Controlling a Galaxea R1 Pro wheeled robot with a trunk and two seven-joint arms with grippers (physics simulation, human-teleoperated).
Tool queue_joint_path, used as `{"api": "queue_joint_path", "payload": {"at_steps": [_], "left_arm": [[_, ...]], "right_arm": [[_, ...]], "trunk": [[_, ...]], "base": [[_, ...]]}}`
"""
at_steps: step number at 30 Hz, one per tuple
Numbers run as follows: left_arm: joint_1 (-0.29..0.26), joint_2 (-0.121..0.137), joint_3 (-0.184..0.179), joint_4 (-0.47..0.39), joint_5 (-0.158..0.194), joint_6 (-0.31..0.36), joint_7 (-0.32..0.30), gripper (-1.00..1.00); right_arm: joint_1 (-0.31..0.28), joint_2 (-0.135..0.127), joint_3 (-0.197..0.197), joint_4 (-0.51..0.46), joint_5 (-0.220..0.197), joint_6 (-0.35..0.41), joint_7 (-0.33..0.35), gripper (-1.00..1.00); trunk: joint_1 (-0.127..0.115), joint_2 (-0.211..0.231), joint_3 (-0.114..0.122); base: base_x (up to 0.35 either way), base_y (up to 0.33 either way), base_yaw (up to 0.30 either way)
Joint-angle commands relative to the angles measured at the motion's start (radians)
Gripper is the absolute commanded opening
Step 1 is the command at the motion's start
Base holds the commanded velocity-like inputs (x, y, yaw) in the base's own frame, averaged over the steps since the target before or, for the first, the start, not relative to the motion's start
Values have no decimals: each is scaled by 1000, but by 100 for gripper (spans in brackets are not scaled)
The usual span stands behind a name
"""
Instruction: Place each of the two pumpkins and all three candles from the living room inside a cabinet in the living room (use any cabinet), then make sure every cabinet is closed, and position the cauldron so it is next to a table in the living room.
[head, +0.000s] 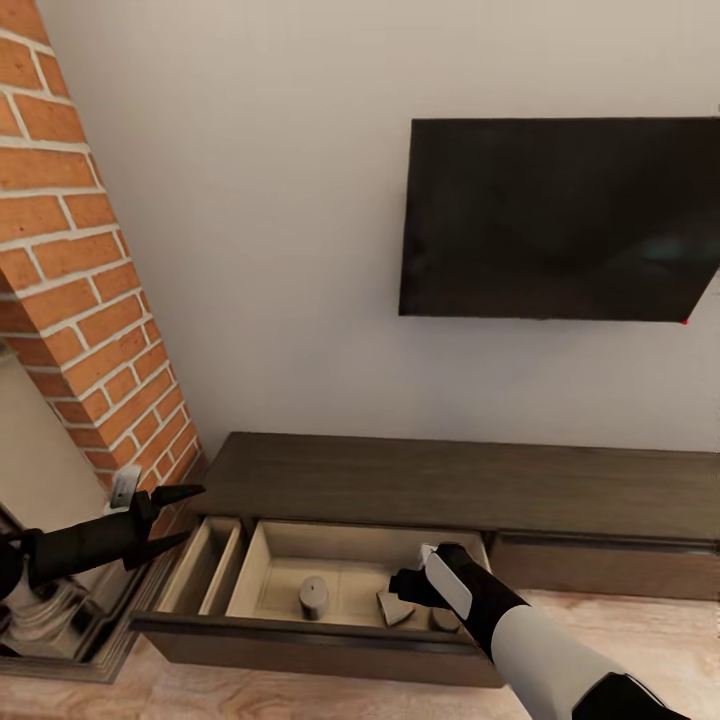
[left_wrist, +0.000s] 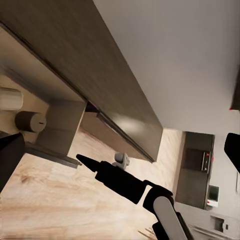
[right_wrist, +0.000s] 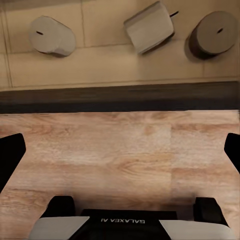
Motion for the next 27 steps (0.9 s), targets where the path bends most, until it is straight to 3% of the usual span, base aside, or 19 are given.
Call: {"api": "queue_joint_path", "payload": {"at_steps": [1,27], "left_arm": [[-1,0,1,0,10,2,10,100],[-1,0,1,0,10,3,10,100]], "right_arm": [[-1,-1,7,-1,-11,1,-9,100],[-1,-1,7,-1,-11,-1,-9,100]], "trunk": [[0,-1,-1],[0,-1,-1]], "base": [[-299,0,1],[-322,0,0]]}}
